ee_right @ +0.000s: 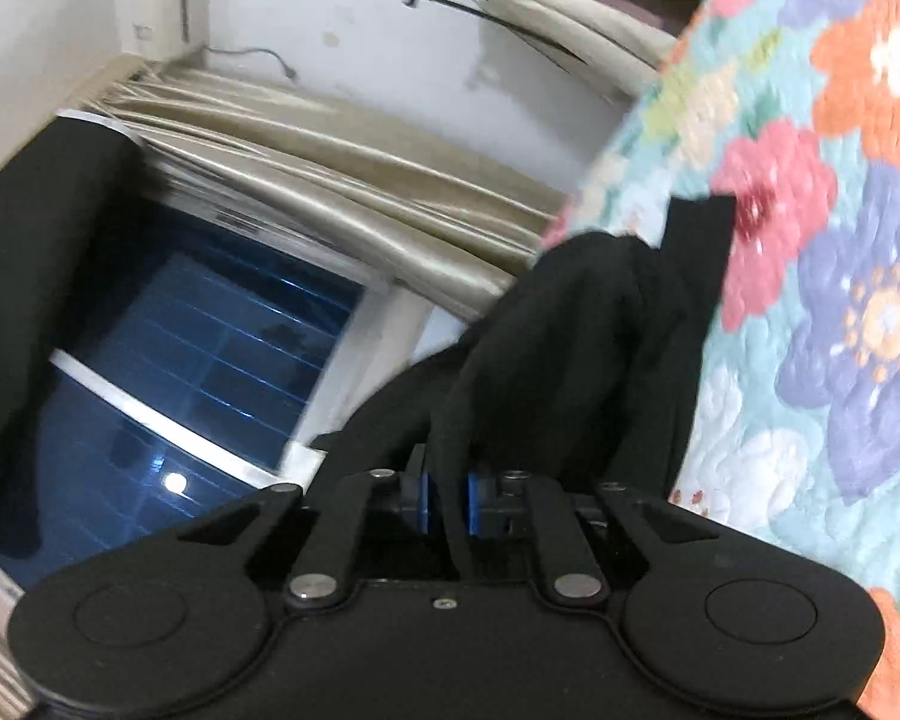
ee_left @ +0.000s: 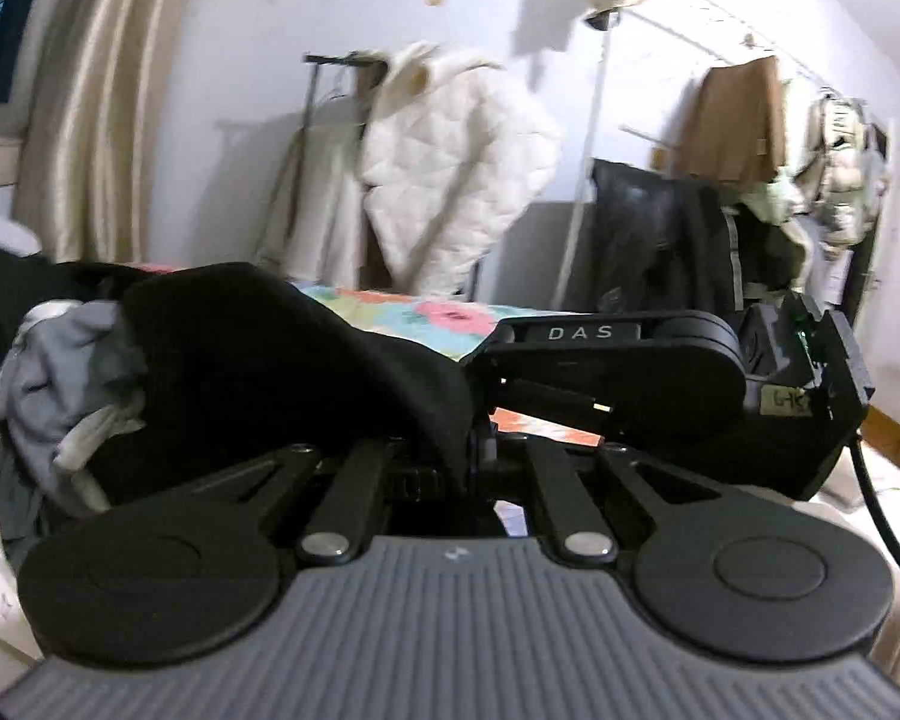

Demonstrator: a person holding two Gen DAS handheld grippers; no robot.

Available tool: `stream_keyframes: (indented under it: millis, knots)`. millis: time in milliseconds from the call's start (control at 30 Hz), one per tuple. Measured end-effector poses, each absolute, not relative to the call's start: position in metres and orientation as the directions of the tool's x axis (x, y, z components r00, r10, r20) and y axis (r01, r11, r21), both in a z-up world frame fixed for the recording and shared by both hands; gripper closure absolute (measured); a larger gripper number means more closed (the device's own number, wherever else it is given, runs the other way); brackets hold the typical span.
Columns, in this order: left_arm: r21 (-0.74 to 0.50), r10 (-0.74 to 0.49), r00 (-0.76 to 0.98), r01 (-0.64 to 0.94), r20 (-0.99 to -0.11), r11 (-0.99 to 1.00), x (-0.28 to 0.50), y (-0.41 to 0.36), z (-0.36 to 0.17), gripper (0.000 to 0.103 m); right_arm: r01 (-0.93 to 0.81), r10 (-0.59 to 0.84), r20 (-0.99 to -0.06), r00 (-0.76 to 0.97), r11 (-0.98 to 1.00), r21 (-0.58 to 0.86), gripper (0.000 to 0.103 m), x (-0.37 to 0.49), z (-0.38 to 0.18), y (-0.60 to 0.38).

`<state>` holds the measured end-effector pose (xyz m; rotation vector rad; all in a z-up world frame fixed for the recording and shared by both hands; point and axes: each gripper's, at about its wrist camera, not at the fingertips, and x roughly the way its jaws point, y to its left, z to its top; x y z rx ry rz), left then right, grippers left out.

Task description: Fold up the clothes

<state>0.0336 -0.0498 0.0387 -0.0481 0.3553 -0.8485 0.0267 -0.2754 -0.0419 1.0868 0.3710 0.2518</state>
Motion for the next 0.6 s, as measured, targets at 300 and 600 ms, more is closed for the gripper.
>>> stream_keyframes:
  millis: [300, 600]
  knots:
    - [-0.131, -0.806, 0.533, 0.807, -0.256, 0.575, -0.052, -0.104, 0.070, 0.097, -0.046, 0.335, -0.148, 0.930, 0.508, 0.860, 0.089, -0.065, 0.001, -0.334]
    - [-0.216, -0.895, 0.419, 0.870, -0.155, 0.444, -0.112, -0.170, 0.103, 0.097, -0.001, 0.207, -0.205, 0.957, 0.707, 0.707, 0.089, -0.144, 0.069, -0.392]
